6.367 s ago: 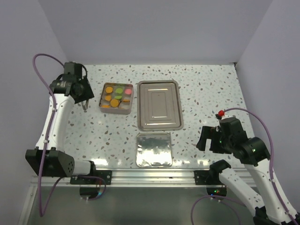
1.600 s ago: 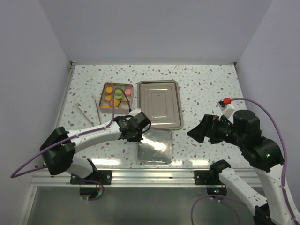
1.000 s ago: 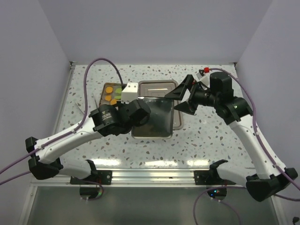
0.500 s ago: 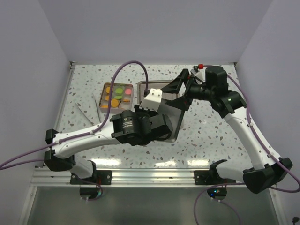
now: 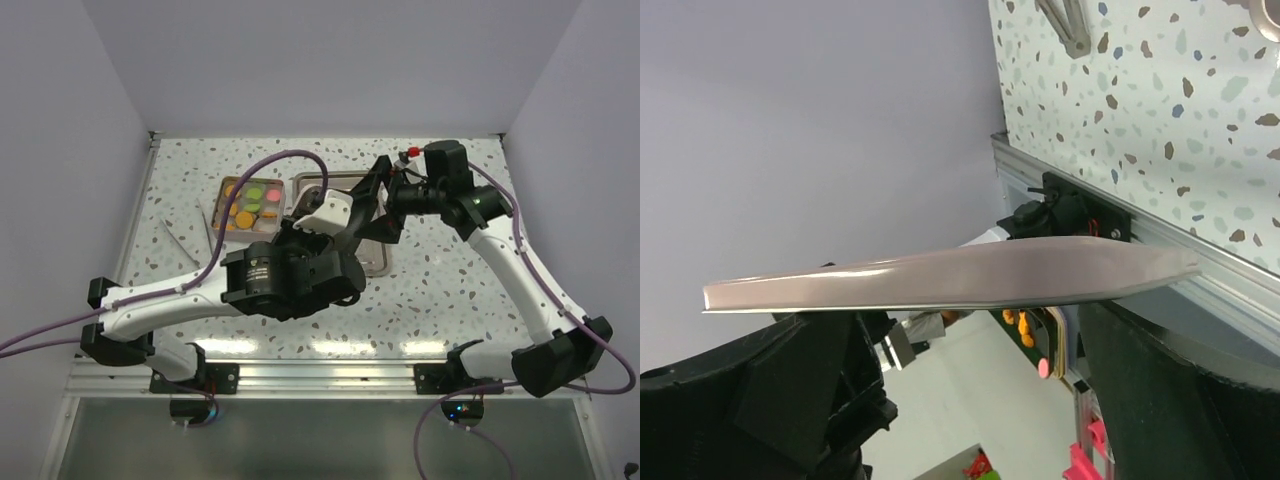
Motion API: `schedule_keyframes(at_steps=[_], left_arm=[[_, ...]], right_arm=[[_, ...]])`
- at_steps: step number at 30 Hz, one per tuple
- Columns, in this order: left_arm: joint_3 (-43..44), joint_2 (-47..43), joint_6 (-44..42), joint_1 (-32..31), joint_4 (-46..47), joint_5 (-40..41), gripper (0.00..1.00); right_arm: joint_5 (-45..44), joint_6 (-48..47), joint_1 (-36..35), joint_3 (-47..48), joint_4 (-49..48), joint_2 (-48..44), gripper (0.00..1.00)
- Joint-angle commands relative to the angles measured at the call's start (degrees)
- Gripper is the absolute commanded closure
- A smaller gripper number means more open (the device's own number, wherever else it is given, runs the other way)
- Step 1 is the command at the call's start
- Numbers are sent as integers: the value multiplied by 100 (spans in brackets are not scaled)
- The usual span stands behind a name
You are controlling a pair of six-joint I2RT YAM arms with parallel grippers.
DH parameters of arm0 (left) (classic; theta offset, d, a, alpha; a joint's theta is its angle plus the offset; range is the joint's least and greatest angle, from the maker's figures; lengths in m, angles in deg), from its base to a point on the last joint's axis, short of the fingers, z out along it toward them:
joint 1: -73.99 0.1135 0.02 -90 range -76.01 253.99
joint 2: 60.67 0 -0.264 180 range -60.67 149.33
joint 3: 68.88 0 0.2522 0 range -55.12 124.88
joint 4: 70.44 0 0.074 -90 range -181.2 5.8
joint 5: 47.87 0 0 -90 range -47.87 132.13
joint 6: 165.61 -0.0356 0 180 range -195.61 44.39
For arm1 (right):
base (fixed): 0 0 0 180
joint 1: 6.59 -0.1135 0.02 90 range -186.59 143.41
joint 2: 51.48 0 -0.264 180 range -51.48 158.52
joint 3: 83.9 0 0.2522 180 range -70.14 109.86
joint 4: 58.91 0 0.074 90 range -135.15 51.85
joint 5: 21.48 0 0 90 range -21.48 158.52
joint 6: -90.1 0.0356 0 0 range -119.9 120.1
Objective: Pack the cookies
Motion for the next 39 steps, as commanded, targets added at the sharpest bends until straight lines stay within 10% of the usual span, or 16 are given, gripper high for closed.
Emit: schedule_keyframes(at_steps=[1, 8, 14, 39], left_arm=[[-204, -414, -1538, -160, 1182, 936, 100], [-1900, -1301, -4836, -178, 4846, 1366, 100], [-3352, -2014, -8433, -178, 9838, 1683, 100], [-3053, -1381, -9867, -178, 10880, 971, 100]], right_arm=[[300, 155, -13, 352, -92, 121, 1], [502, 348, -13, 1230, -320, 306, 1], [485, 901, 13, 1179, -838, 17, 1], [827, 1797, 434, 704, -1883, -45, 1]])
